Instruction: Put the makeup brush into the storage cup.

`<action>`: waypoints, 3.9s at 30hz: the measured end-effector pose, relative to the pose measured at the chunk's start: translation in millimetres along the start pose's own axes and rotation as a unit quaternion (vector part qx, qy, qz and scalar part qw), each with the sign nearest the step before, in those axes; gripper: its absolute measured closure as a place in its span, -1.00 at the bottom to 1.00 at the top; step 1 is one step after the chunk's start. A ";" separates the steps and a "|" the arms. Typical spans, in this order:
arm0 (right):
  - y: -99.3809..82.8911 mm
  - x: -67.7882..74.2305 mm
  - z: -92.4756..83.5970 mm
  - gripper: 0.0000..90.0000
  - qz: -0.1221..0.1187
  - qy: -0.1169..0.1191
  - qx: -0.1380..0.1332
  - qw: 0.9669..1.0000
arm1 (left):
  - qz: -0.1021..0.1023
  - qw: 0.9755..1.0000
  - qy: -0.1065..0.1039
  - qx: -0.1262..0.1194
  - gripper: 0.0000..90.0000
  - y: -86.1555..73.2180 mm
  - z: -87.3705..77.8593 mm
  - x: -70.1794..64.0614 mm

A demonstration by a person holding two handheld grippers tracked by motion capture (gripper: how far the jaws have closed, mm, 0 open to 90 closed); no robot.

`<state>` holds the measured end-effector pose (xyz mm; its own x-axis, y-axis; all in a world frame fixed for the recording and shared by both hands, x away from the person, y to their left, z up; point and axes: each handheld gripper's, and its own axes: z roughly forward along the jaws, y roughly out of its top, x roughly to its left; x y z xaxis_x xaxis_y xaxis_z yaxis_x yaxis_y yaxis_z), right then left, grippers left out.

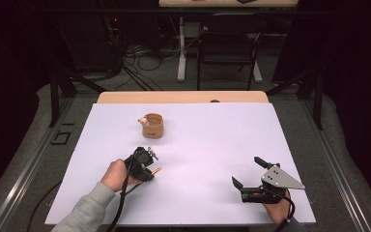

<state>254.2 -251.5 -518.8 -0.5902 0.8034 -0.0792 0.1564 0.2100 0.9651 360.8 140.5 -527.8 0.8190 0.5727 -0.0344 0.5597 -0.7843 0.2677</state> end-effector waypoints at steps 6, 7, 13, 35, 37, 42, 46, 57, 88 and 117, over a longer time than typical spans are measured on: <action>-0.2 -0.2 0.3 -0.99 0.000 -0.001 0.001 1.000 | 0.000 1.000 0.006 0.003 0.77 1.2 0.5 -1.9; -0.2 -0.2 0.3 -0.99 0.000 -0.001 0.001 1.000 | -0.001 1.000 0.005 0.003 0.79 1.1 0.6 -1.8; -0.1 -0.3 0.2 -0.99 0.000 -0.002 0.001 1.000 | -0.001 1.000 0.009 0.006 0.84 1.6 0.4 -2.6; 0.1 -0.9 0.0 -0.99 0.000 -0.002 0.004 1.000 | 0.011 0.998 0.037 -0.047 0.86 -1.4 -24.1 -3.6; 0.1 -0.9 0.0 -0.99 0.000 -0.002 0.004 1.000 | 0.012 0.998 0.039 -0.057 0.86 -1.1 -26.7 -4.2; 0.0 -1.1 -0.2 -0.99 0.000 -0.001 0.004 1.000 | 0.013 0.996 0.042 -0.075 0.86 -0.7 -30.1 -3.5; -0.1 -1.1 0.1 -0.99 0.000 -0.002 0.003 1.000 | 0.010 0.994 0.045 -0.096 0.86 -1.3 -31.4 -1.4; -0.1 -1.3 -0.3 -0.99 0.000 -0.002 0.005 1.000 | -0.001 0.986 0.056 -0.159 0.86 -5.2 -41.0 4.6; -0.5 -1.4 1.7 -0.99 0.000 -0.002 0.007 1.000 | -0.009 0.962 0.053 -0.268 0.86 -12.6 -44.9 17.1; -0.9 -1.9 2.1 -0.99 0.000 -0.001 0.009 1.000 | -0.023 0.930 0.105 -0.353 0.86 -13.2 -45.4 16.7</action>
<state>256.8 -252.1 -520.0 -0.5890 0.8041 -0.0803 0.1699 0.2204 0.9605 361.3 171.2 -488.2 0.7118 0.6941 0.1073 0.3110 -0.4484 0.8380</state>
